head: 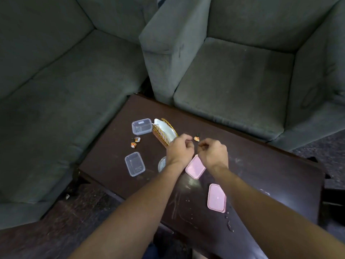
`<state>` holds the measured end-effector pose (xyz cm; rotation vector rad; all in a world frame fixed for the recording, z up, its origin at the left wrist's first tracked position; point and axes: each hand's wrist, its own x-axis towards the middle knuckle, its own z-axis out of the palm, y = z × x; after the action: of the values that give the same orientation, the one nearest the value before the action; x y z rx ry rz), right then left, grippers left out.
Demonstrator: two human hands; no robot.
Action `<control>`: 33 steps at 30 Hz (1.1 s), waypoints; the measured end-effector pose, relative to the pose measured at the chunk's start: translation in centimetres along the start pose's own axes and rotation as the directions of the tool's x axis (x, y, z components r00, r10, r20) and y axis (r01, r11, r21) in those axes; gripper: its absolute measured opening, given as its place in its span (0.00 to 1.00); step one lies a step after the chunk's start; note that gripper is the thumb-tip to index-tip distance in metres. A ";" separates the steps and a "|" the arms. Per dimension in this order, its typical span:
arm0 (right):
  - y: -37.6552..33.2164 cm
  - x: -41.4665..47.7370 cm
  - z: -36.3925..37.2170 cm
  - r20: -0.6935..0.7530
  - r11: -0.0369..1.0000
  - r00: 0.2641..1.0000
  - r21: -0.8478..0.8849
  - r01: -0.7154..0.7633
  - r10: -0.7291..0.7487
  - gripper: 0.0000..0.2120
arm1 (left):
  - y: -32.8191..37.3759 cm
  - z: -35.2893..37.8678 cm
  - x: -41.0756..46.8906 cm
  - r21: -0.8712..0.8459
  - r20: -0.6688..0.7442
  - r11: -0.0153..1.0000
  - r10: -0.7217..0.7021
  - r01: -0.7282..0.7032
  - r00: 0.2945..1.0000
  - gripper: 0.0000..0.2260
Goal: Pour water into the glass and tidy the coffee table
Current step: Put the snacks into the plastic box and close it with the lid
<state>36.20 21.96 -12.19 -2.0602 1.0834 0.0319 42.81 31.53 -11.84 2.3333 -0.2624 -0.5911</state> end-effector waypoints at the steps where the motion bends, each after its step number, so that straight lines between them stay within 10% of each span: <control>1: -1.3 -0.2 0.7 0.004 0.999 1.000 0.022 0.025 -0.025 0.09 | -0.5 -1.4 0.5 -0.006 -0.024 1.000 -0.003 0.003 1.000 0.12; 16: -12.7 -5.3 17.0 0.176 0.980 0.984 -0.194 0.047 -0.012 0.05 | -16.5 -13.7 3.5 0.017 -0.070 0.983 -0.184 0.185 0.981 0.11; 33: -9.3 -9.0 19.0 -0.003 0.983 1.000 -0.183 -0.004 0.004 0.07 | -21.0 -13.6 3.7 0.052 -0.049 0.991 -0.119 0.122 0.992 0.10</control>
<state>43.07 43.57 -16.17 -2.2223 1.1224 0.1354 53.08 53.65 -18.58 2.4250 -0.1179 -0.5948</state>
